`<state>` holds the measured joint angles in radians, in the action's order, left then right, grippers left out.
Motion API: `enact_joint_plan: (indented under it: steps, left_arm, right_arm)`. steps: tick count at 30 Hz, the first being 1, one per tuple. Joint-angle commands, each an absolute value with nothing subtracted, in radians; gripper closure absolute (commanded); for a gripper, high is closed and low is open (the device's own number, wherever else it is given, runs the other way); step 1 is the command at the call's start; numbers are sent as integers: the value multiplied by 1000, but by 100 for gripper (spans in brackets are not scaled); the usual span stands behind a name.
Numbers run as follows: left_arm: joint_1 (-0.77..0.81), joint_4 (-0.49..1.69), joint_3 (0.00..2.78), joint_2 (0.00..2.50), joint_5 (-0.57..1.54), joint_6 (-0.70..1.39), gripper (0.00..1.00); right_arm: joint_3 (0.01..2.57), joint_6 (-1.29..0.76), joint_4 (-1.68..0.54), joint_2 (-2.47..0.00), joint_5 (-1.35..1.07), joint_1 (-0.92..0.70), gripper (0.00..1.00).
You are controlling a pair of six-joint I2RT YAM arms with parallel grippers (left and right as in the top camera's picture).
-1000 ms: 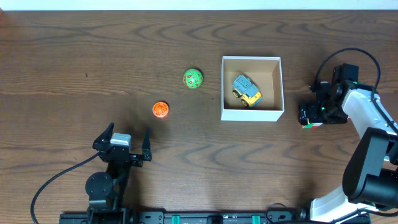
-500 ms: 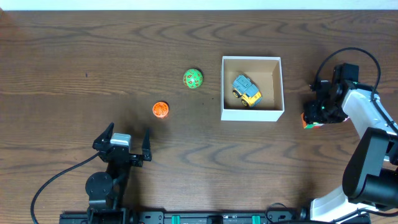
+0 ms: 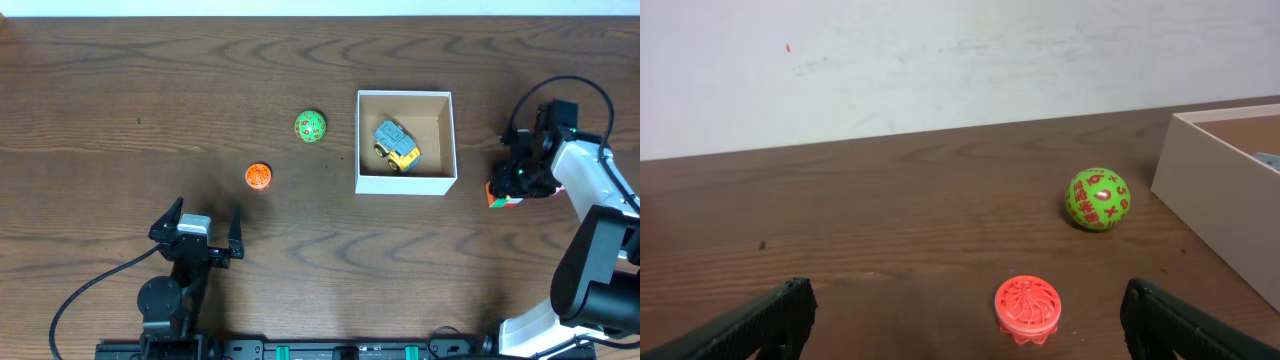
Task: Pack container
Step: 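Move the right gripper to the colour cube and grasp it, then carry the cube with the right gripper and release it in the box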
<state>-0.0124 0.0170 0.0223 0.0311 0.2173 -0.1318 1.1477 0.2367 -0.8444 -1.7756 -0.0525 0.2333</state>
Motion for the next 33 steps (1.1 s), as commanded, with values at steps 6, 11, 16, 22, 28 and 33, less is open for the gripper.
enact_joint_plan:
  steps: [6,11,16,22,28,33]
  left_arm:
    - [-17,49,4,30,224,-138,2]
    - [-17,49,4,30,224,-138,2]
    - [-17,49,4,30,224,-138,2]
    - [-17,49,4,30,224,-138,2]
    - [-17,49,4,30,224,-138,2]
    - [-17,49,4,30,224,-138,2]
  right_arm:
    - [1429,181,-953,-1778,-64,195,58]
    - [1583,161,-939,-1779,-197,130,57]
    - [1649,108,-846,-1779,-225,14,53]
    - [1648,105,-734,-1792,-223,-125,54]
    - [1647,101,-693,-1851,-130,-208,53]
    - [1647,100,-715,-1914,-131,-219,49]
